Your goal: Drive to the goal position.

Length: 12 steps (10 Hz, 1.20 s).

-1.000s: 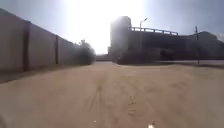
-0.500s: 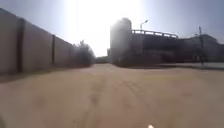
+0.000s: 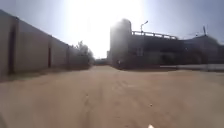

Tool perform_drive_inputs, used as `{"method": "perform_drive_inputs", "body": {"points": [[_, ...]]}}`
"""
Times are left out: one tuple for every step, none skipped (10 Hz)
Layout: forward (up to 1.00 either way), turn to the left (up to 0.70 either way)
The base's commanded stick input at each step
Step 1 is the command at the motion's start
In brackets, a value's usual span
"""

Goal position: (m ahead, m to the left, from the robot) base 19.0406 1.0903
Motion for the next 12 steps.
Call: {"method": "perform_drive_inputs", "body": {"points": [[1.00,0.00],[1.00,0.14],[1.00,0.27],[1.00,0.27],[1.00,0.00],[1.00,0.00],[1.00,0.00],[1.00,0.00],[1.00,0.00],[1.00,0.00],[1.00,0.00],[1.00,0.00]]}}
